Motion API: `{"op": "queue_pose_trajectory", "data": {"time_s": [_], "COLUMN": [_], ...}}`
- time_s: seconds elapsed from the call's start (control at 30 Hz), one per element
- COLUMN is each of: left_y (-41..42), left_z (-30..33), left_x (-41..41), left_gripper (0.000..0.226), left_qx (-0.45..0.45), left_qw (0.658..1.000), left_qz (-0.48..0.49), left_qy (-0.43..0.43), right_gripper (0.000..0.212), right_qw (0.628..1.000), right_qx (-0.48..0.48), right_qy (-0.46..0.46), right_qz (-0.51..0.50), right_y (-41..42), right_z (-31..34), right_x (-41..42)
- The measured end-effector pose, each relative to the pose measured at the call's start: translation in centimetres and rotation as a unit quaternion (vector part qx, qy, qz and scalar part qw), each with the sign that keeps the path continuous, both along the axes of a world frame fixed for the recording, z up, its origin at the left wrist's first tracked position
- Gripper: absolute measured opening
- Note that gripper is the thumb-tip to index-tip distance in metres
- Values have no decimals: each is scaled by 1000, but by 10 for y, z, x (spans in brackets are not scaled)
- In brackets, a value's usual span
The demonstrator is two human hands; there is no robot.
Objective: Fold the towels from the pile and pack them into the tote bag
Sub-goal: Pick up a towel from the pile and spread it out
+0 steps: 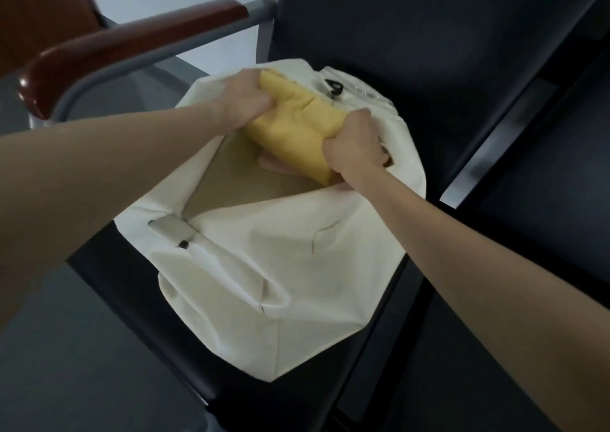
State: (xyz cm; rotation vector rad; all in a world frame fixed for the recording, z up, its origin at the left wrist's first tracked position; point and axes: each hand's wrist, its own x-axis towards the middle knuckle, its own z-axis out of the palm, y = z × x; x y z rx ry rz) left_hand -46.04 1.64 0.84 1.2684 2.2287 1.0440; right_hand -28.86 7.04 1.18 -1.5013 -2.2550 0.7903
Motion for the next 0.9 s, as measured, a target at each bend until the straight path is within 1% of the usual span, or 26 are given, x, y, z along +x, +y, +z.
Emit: {"op": "queue_pose_trajectory", "data": {"time_s": [0.03,0.07,0.17,0.3,0.37,0.4,0.47,0.5,0.53,0.6,0.67,0.73,0.77,0.83,0.9], "left_y": [6,11,21,30,32,34,35,35,35,35,31,27,26,29,35], "left_z": [-2,-6,-20,-42,-45,-47,-51,-53,-54,-59,-65,-73,-77,-81,-81], "left_x": [3,5,11,9,18,22,32,38,43,54,63,66,66,66,63], "left_gripper": [28,28,31,29,25,29,48,53,51,43,50,67,72,73,81], "left_qx": [4,0,-16,-65,-91,-92,-87,-81,-68,-34,-19,-80,-127,-208,-258], "left_qw": [1000,998,990,983,970,965,953,950,954,971,983,983,974,944,926], "left_qz": [17,44,86,114,140,162,233,250,240,161,66,-13,-45,-91,-119], "left_qy": [12,38,111,131,174,186,174,168,166,172,170,166,183,237,250], "right_gripper": [53,57,50,49,47,48,51,54,58,67,73,68,63,46,37], "right_qw": [1000,999,993,986,980,977,971,968,965,962,962,961,958,944,923], "right_qx": [21,44,82,83,98,107,128,139,148,153,149,150,161,205,256], "right_qy": [-8,-21,-85,-145,-171,-182,-201,-207,-213,-221,-219,-206,-199,-197,-218], "right_qz": [-6,-8,-2,1,5,8,16,21,27,44,67,104,125,167,188], "right_y": [-1,-1,2,7,9,10,11,11,12,15,16,18,20,26,34], "right_z": [2,2,-9,-25,-30,-32,-32,-32,-30,-25,-17,-8,-3,5,10], "right_x": [-1,-2,-6,-11,-12,-11,-8,-5,-3,0,4,10,15,29,43]}}
